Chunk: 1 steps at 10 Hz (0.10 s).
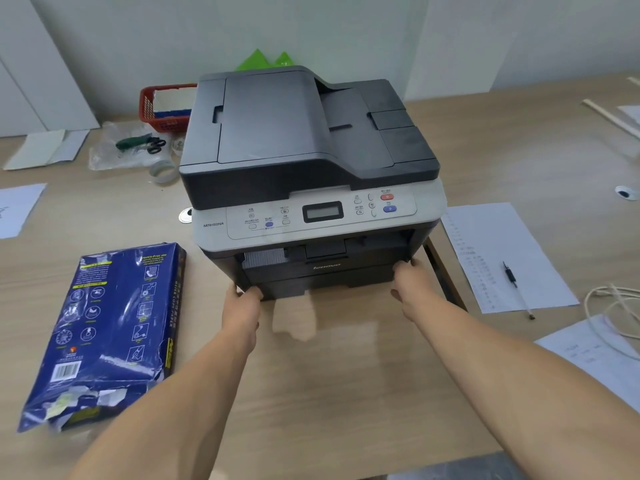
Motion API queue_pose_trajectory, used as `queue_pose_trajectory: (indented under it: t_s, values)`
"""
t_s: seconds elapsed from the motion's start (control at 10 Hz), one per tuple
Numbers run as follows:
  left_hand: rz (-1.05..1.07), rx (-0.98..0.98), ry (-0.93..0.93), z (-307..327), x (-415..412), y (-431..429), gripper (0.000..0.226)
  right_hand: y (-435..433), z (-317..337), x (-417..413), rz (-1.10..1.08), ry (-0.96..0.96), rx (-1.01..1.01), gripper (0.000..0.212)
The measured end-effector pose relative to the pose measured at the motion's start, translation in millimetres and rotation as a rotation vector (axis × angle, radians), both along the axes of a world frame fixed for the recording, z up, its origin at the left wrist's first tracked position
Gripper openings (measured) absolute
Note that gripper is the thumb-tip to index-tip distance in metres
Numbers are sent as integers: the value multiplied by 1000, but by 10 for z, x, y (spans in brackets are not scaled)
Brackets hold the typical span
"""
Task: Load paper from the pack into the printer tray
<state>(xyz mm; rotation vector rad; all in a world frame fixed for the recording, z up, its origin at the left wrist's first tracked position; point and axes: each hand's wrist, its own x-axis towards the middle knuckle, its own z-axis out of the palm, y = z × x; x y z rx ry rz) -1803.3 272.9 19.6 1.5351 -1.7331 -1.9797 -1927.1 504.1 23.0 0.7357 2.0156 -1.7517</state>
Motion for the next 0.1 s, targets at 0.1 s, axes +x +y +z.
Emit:
queue_pose_trajectory:
  t_s: [0.1]
  values:
    - [-71,-181,-82,25,127,110,51,6,-56,177,145,12,139,44]
